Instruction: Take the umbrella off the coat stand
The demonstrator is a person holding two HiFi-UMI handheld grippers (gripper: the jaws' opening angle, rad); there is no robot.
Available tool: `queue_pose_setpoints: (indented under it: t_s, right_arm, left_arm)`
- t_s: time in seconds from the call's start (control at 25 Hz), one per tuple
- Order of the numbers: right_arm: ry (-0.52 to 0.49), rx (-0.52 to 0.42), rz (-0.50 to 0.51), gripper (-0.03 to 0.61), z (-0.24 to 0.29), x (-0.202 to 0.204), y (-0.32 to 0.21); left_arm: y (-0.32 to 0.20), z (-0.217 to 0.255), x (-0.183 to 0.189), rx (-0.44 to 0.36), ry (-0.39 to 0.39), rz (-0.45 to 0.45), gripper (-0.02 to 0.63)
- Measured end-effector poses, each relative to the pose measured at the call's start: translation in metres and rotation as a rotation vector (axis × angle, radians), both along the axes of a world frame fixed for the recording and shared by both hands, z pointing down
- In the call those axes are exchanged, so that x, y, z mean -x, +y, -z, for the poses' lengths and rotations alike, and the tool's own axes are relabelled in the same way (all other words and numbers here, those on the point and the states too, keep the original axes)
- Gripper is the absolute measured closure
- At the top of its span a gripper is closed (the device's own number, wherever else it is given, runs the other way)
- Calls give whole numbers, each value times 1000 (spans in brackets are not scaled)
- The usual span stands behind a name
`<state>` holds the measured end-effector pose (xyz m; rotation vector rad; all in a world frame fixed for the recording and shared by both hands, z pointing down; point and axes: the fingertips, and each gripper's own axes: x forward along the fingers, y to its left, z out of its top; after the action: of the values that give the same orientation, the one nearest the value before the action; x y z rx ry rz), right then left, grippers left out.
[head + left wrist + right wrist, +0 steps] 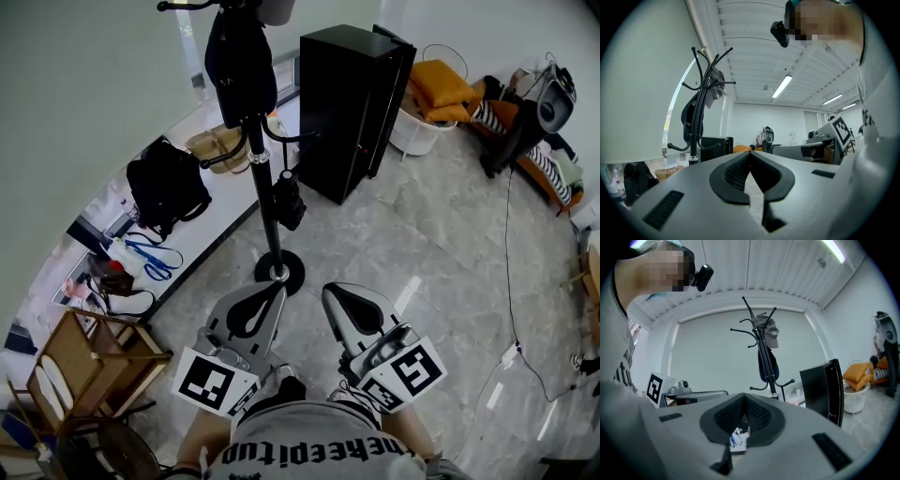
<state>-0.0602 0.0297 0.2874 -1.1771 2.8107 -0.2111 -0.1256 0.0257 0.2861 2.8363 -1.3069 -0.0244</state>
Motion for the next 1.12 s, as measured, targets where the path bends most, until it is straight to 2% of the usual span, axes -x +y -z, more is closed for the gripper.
queue_pose_setpoints:
  t_s: [0.72, 1.12]
  right_arm:
    - [12, -2, -107, 568, -4, 20, -31]
    - [13, 5, -81, 568, -6, 20, -43]
  left_arm:
    - [-41, -6, 13, -7, 2, -120, 598]
    - [-53, -8, 16, 3, 5, -80, 598]
